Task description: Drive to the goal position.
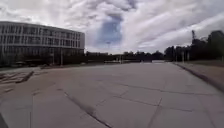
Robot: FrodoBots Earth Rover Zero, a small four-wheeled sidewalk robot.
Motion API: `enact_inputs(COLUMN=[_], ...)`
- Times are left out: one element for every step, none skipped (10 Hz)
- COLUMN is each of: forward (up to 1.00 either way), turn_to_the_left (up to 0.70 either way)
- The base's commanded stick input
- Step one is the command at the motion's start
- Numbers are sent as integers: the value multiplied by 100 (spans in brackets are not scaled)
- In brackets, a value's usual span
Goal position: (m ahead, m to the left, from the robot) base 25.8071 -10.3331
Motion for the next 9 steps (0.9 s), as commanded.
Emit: enact_inputs(forward=[70,70,70,70,70,70,70,70,70], turn_to_the_left=[1,1,1,1,1,1,1,1,1])
